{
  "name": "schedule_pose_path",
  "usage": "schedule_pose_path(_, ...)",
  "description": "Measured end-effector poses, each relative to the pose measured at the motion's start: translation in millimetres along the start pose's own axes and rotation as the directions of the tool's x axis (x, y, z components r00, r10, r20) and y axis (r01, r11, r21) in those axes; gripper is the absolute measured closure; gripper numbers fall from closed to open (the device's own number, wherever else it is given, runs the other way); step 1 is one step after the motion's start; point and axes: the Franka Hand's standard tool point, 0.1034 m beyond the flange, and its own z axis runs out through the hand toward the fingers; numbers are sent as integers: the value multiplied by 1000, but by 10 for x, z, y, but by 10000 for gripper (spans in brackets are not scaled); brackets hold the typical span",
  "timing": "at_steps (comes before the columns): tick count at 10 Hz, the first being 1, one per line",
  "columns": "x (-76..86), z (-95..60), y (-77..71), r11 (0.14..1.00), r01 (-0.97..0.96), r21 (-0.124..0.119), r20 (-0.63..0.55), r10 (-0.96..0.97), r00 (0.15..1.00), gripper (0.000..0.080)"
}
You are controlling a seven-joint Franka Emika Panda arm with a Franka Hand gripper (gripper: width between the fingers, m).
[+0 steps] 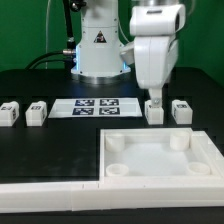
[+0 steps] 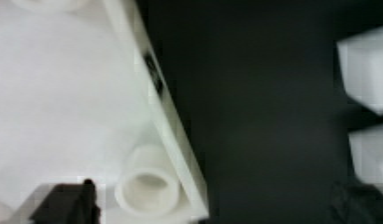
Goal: Assemble one leg
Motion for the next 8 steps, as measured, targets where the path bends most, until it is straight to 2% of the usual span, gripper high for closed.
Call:
schedule_pose_path(1,109,-62,-63,985,-172,1,1,172,985,150)
schedule_pose_path(2,219,-134,-82,957,-289,-8,-9,289,957,150)
schedule_pose_path(3,231,-100,-67,951,-308,-13,-24,308,951,150)
schedule_pose_path(5,233,-84,-79,876,-482,-2,-25,482,876,150)
schedule_pose_path(6,241,-68,-102,808,-589,6,-23,589,808,150)
schedule_pose_path(8,269,83,-238,585,-810,38,9,810,586,150)
